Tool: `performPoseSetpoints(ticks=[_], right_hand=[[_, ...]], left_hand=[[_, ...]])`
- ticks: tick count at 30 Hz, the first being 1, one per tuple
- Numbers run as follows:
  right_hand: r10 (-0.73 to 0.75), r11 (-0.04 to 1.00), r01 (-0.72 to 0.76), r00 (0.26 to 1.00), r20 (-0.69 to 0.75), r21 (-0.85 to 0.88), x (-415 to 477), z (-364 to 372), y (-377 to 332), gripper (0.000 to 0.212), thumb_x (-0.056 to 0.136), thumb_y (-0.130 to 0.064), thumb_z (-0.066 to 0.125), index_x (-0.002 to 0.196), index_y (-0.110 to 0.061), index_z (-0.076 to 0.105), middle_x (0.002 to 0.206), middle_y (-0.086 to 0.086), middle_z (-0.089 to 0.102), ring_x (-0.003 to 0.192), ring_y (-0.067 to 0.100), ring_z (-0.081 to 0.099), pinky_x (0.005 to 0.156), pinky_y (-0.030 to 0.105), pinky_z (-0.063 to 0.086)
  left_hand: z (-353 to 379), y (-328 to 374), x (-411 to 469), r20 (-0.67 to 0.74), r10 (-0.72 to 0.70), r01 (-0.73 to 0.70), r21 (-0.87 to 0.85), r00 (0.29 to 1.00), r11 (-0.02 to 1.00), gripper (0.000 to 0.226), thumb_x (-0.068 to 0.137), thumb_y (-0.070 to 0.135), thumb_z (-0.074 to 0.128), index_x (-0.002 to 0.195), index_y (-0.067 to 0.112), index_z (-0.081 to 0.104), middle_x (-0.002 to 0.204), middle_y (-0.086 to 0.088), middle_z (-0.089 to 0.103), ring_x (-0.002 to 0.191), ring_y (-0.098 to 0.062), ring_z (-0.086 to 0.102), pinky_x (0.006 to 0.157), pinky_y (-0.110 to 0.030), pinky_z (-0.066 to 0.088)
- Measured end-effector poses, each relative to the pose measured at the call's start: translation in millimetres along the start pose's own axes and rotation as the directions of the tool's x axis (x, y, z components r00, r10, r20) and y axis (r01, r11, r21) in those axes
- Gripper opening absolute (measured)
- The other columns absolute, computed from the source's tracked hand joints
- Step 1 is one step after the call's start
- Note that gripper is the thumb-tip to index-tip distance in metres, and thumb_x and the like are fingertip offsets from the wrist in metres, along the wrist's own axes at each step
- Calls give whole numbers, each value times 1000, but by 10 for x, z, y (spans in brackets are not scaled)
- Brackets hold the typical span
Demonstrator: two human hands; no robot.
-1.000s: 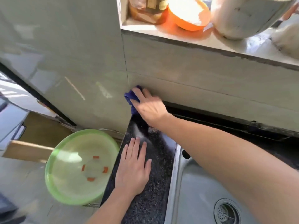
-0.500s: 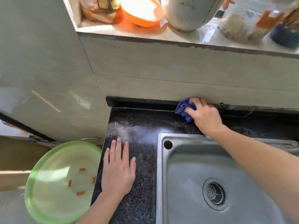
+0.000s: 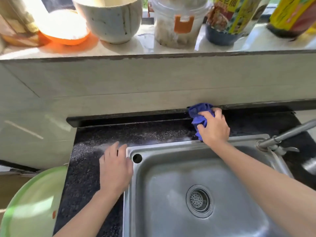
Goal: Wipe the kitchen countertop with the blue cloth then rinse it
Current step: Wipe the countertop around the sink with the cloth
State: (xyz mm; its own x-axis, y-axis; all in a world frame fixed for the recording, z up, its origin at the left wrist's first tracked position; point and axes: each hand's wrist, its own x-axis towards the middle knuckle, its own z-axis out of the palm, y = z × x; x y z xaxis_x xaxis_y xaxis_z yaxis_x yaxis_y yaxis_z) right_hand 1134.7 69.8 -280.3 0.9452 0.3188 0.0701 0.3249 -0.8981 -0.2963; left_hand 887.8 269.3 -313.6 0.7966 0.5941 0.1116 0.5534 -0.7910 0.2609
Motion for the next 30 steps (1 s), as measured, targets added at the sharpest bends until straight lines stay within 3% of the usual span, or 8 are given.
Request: performPoseSetpoints(ticks=[7, 11, 14, 17, 19, 26, 28, 30], right_hand=[[-225, 952, 143, 925, 304, 270, -247, 15, 38, 67, 87, -39, 57, 147, -35, 27, 148, 3, 31, 128, 27, 40, 102, 40, 40], [-191, 905, 152, 980, 61, 398, -595, -295, 835, 51, 88, -34, 59, 137, -27, 48, 134, -5, 54, 119, 14, 52, 100, 27, 41], [40, 889, -13, 998, -49, 458, -944, -516, 1666, 30, 87, -33, 62, 117, -33, 64, 108, -14, 63, 95, 8, 61, 89, 24, 46], [232, 924, -196, 970, -77, 329, -1019, -707, 2348, 18, 85, -31, 59, 101, -30, 67, 96, -16, 62, 91, 13, 59, 73, 33, 46], [276, 950, -254, 955, -109, 185, -941, -758, 2730, 22, 89, -25, 59, 110, -23, 66, 108, -7, 63, 105, 19, 56, 78, 36, 47], [292, 946, -298, 954, -67, -128, -747, -529, 3166, 53, 93, -44, 32, 130, -13, 53, 141, 10, 46, 130, 29, 40, 105, 48, 35], [290, 946, -297, 955, -67, -128, -740, -523, 3170, 54, 92, -45, 29, 130, -15, 53, 142, 9, 46, 131, 27, 40, 106, 46, 35], [298, 944, -306, 951, -76, -125, -727, -523, 3196, 54, 91, -45, 30, 129, -15, 54, 142, 8, 47, 131, 27, 41, 106, 46, 35]], left_hand=[[207, 993, 414, -72, 120, -132, -204, 990, 970, 47, 85, 30, 43, 117, 1, 63, 124, -24, 58, 109, -42, 56, 88, -49, 50], [402, 1673, 619, -48, 295, -298, -226, 954, 927, 54, 87, 43, 45, 129, 12, 60, 132, -24, 53, 114, -40, 53, 90, -46, 47], [620, 2043, 757, 109, 276, -256, -162, 955, 953, 63, 84, 53, 52, 135, 17, 55, 134, -26, 50, 106, -43, 54, 86, -46, 48], [816, 2262, 811, 185, 293, -287, -58, 938, 956, 60, 66, 22, 82, 121, 7, 62, 104, -26, 59, 79, -43, 57, 67, -46, 53], [868, 2394, 833, 140, 377, -365, -106, 915, 925, 46, 67, 11, 74, 112, 6, 65, 91, -21, 58, 72, -40, 55, 61, -47, 53], [729, 3675, 1143, 62, 558, -464, -483, 828, 742, 44, 93, 37, 54, 133, 20, 52, 123, -6, 51, 110, -26, 51, 88, -38, 47], [895, 4014, 1269, 162, 648, -519, -470, 745, 714, 51, 95, 48, 41, 140, 25, 45, 133, -3, 44, 120, -23, 43, 96, -38, 43], [1193, 4242, 1340, 252, 773, -686, -358, 583, 634, 51, 96, 48, 37, 142, 28, 44, 145, -4, 38, 127, -27, 37, 101, -39, 37]])
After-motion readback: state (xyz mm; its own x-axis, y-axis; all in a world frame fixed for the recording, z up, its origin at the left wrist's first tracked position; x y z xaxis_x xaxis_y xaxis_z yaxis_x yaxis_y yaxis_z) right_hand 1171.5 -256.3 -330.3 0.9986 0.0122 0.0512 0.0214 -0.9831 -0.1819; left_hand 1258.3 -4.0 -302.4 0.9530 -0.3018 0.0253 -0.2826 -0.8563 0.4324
